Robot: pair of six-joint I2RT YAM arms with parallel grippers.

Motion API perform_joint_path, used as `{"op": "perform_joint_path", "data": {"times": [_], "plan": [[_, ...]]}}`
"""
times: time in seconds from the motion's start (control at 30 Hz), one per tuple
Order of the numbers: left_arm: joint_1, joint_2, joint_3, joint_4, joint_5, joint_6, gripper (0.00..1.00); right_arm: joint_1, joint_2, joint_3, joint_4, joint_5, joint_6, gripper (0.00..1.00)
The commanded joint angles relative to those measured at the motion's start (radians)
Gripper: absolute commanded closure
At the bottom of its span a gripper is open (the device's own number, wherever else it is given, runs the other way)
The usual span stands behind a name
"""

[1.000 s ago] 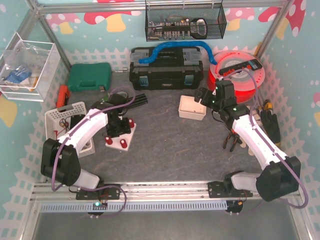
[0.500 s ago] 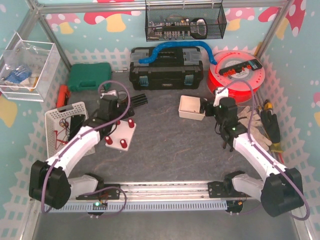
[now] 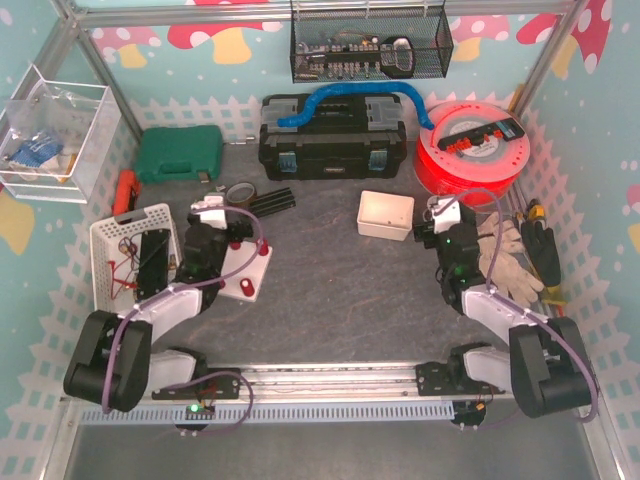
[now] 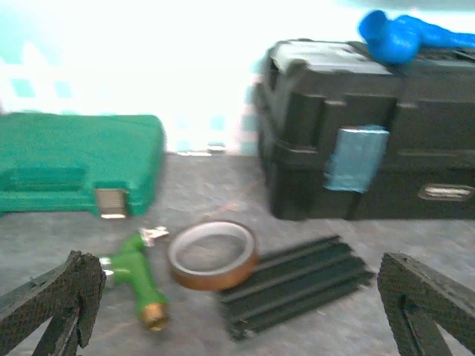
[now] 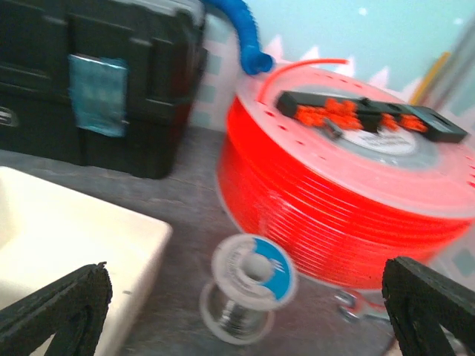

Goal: Install the large spring

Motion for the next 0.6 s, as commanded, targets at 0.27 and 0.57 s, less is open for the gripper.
{"op": "perform_joint_path", "data": {"times": [0.27, 0.57], "plan": [[0.242, 0.173, -0.063, 0.283, 0.15, 0.026, 0.01, -0.232, 0.113, -0.076, 0.241, -0.202, -0.066, 0.01], [0.252, 0.174, -0.107, 0.362, 0.226, 0.039, 0.01, -0.242, 0.197, -0.084, 0.301, -0.249, -0.018, 0.01]]}}
